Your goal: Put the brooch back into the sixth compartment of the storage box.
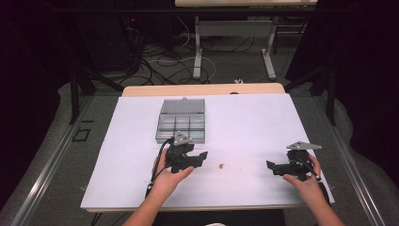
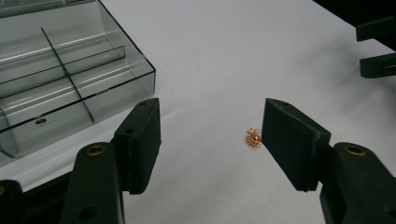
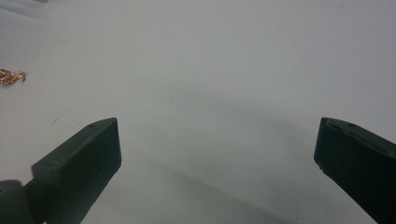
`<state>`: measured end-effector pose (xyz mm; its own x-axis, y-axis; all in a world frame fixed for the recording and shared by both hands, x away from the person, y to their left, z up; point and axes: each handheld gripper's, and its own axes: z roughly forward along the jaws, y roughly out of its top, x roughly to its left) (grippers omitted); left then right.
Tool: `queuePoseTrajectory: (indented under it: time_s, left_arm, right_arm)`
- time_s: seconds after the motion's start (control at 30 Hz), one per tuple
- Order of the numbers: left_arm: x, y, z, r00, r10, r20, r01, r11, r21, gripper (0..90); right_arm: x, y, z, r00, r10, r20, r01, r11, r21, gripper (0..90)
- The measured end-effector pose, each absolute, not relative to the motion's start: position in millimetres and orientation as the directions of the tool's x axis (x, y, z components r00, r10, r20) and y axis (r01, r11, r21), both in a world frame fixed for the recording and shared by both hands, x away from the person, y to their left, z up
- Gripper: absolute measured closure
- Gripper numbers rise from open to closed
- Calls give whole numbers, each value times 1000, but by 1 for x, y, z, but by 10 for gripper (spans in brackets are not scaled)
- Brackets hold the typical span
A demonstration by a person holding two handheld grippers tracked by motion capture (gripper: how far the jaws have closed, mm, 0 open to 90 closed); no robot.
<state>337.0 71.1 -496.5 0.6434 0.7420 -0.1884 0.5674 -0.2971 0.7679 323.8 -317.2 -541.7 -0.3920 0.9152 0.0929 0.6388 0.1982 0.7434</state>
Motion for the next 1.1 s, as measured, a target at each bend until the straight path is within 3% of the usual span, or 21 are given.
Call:
queuePoseTrajectory:
  time_s: [0.5, 1.1]
  left_arm:
    - [344, 51, -504, 676, 703, -224, 572, -307, 761, 432]
    - [344, 27, -513, 702, 688, -185, 561, -374, 738, 521]
  right_arm:
    - [324, -318, -543, -402, 912, 85, 633, 209, 746, 4]
    - [324, -318, -543, -405, 911, 84, 633, 212, 745, 4]
